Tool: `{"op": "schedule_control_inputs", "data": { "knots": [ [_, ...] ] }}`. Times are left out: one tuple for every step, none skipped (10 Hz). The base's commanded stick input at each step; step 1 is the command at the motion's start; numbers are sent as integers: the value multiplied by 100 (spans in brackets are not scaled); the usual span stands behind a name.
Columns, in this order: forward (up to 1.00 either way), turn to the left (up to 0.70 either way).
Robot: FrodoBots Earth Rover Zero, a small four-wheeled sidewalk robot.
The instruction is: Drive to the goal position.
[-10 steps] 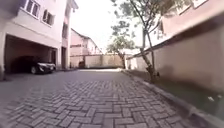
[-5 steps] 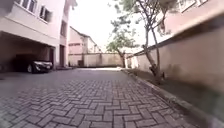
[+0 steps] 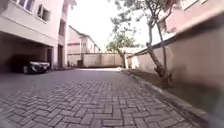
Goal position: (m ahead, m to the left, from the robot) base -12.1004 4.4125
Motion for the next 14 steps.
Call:
{"op": "schedule_control_inputs", "data": {
  "knots": [
    [70, 0],
    [70, 0],
    [70, 0],
    [70, 0],
    [70, 0],
    [56, 22],
    [37, 44],
    [13, 61],
    [0, 70],
    [0, 70],
    [0, 70],
    [0, 70],
    [0, 70],
    [0, 70]
  ]
}}
